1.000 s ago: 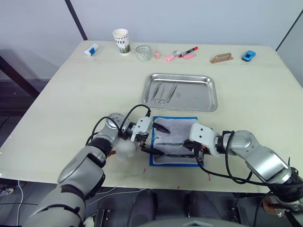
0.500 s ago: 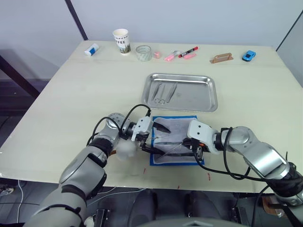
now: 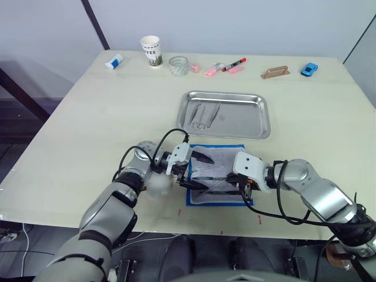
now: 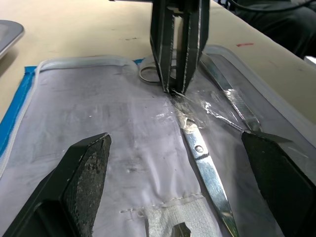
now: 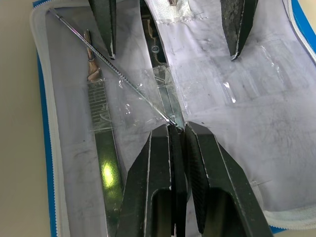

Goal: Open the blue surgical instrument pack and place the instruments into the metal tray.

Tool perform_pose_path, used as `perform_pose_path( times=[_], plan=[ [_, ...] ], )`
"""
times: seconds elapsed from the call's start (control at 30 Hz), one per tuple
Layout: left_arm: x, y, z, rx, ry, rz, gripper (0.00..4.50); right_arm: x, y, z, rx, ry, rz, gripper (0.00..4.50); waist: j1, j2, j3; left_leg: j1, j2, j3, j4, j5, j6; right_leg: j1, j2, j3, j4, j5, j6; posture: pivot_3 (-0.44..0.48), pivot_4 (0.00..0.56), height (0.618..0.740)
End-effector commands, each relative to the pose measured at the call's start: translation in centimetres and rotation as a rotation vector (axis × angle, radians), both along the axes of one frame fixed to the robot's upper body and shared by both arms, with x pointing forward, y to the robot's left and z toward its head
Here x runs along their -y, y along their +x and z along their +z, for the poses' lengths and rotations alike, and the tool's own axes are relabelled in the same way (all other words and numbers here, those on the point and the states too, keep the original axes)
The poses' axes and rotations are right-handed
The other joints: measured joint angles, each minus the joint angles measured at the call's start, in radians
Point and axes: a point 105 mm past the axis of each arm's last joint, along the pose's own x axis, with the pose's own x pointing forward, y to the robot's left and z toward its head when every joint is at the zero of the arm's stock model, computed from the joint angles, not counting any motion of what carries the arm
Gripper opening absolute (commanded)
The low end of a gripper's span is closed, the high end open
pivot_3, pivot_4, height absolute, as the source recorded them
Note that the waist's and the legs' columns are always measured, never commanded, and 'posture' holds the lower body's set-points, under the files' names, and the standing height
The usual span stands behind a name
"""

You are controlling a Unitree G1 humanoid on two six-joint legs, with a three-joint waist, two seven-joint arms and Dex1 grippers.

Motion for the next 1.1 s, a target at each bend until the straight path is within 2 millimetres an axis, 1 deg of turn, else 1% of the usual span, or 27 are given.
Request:
perform_pose_path(
  times=[0.03,0.1,0.17,0.37,0.57,0.77,1.1],
  plan=[
    [0.2,-2.0,-2.7,-0.103,0.063,-0.058,4.50,0.0,0.1,0.4,0.026,0.018,-0.005,0.21,0.000,0.000,0.000,0.000,0.000,0.000,0.000,0.000,0.000,0.000,0.000,0.000,0.000,0.000,0.000,0.000,0.150,0.718],
    [0.2,-2.2,-3.1,-0.104,0.078,-0.069,4.50,0.0,0.1,0.4,0.028,0.018,-0.004,0.21,-0.001,0.000,0.000,0.000,0.000,0.000,0.000,0.000,0.000,0.000,0.000,0.000,0.000,0.000,0.000,0.000,0.150,0.718],
    [0.0,-2.5,-3.7,-0.096,0.136,-0.093,4.50,0.1,0.2,0.5,0.030,0.016,-0.005,0.21,-0.001,0.000,0.000,0.000,0.000,0.000,0.000,0.000,0.000,0.000,0.000,0.000,0.000,0.000,0.000,0.000,0.150,0.718],
    [0.5,-2.1,-3.8,-0.125,0.158,-0.083,4.50,0.1,0.2,0.9,0.032,0.020,-0.006,0.21,0.003,0.000,0.000,0.000,0.000,-0.001,0.000,0.000,0.000,0.001,0.000,-0.001,0.000,0.000,0.000,0.000,0.150,0.718],
    [0.2,-2.6,-4.7,-0.144,0.198,-0.091,4.50,0.0,0.3,1.7,0.053,0.018,0.004,0.21,0.004,0.000,-0.001,0.000,-0.001,-0.002,0.000,0.000,0.000,0.001,0.000,-0.001,0.000,0.000,0.000,0.000,0.150,0.718],
    [0.4,-2.6,-4.8,-0.149,0.194,-0.086,4.50,-0.4,0.3,2.7,0.080,0.003,0.030,0.21,0.004,0.000,-0.001,0.000,-0.001,-0.002,0.000,0.000,0.000,0.001,-0.001,-0.001,0.000,0.000,0.000,0.000,0.150,0.718],
    [0.5,-2.6,-4.9,-0.151,0.194,-0.084,4.50,-0.2,0.4,3.6,0.098,-0.030,0.033,0.21,0.007,0.000,-0.001,0.000,-0.002,-0.003,0.000,0.000,0.000,0.002,-0.001,-0.002,0.000,0.000,0.000,0.000,0.150,0.718]
  ],
)
